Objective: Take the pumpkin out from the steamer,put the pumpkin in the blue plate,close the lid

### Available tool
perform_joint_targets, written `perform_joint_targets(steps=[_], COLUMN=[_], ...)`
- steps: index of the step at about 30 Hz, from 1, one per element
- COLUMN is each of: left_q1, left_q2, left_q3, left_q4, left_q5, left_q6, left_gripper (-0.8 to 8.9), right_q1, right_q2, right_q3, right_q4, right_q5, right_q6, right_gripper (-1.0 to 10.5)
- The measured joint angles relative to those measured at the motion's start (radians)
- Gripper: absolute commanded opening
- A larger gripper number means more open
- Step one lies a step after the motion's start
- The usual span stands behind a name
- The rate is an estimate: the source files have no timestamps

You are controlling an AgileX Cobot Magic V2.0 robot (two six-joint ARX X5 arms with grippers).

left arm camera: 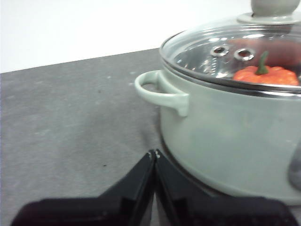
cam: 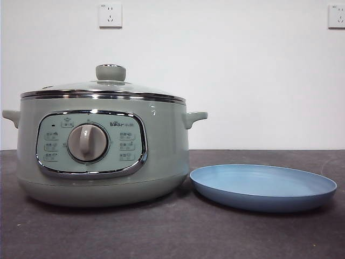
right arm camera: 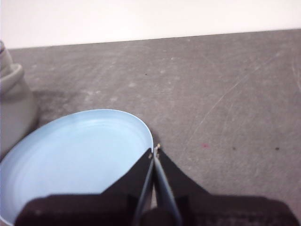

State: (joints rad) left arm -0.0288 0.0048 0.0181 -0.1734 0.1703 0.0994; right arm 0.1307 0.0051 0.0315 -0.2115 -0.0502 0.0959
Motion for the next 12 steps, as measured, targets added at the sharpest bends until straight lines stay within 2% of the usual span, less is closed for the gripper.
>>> perform_joint_targets(steps=[2, 6, 9, 12], left_q1=[0.000, 0.000, 0.000, 0.000], left_q2=[0.000, 0.000, 0.000, 0.000], left_q3=[0.000, 0.000, 0.000, 0.000], left_q4=[0.002, 0.007, 0.011, 0.024], left_q5=[0.034, 0.153, 0.193, 0.194], left_q6=[-0.036, -0.198, -0.308, -0.382], left_gripper=[-0.03, -0.03, -0.04, -0.04], right_q1=[0.000, 0.000, 0.000, 0.000], right_q2=[0.000, 0.000, 0.000, 0.000], right_q3=[0.000, 0.000, 0.000, 0.000], right_q4=[0.000, 0.000, 0.000, 0.000], right_q5=[0.000, 0.000, 0.001, 0.000], right_q6=[0.065, 0.247, 0.309, 0.333], right_gripper=[0.0, 0.0, 0.0, 0.0])
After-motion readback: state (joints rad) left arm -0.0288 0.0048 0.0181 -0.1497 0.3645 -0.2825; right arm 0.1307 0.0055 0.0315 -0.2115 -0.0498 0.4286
